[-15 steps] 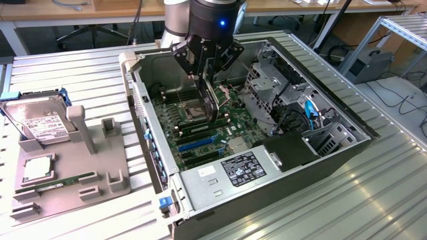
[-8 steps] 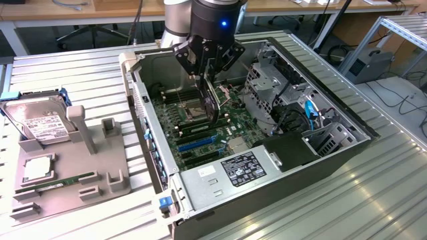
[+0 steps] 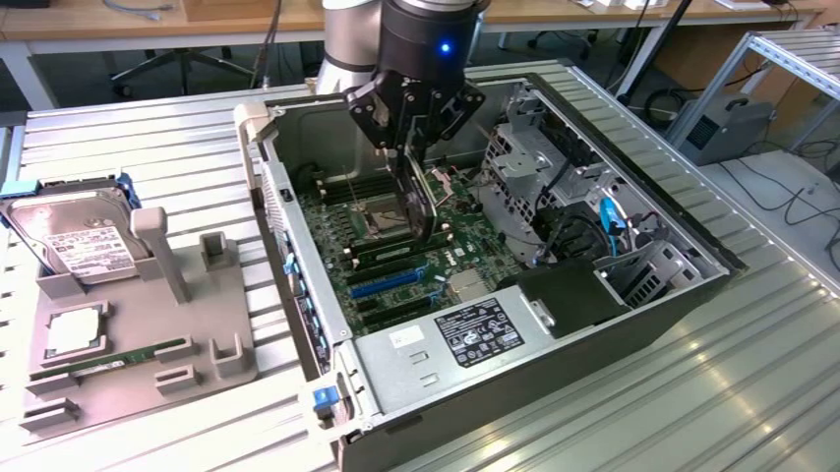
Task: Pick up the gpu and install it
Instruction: 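Pick up the gpu and move the gpu toward the slot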
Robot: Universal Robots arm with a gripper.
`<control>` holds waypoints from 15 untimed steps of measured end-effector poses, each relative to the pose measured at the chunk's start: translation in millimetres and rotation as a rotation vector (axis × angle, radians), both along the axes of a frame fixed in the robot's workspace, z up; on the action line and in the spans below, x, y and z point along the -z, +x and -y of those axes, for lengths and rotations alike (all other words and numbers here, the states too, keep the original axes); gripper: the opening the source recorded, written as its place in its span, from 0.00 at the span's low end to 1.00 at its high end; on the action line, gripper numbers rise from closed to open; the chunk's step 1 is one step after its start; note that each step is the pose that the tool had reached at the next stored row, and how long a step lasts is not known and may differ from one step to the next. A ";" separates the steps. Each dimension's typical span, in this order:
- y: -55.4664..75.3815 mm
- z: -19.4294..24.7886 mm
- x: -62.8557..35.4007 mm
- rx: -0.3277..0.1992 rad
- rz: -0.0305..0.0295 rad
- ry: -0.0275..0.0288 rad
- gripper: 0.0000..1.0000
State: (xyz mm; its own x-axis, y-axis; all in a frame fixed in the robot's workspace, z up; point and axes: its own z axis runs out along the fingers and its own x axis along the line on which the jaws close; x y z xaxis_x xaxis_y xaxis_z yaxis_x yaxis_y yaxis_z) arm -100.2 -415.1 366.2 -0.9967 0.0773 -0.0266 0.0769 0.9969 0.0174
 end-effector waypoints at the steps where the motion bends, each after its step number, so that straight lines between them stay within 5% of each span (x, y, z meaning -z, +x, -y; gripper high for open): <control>1: 0.3 0.0 0.1 0.000 0.0000 0.0001 0.27; 15: 6.6 0.0 2.7 0.000 0.0000 0.0000 0.27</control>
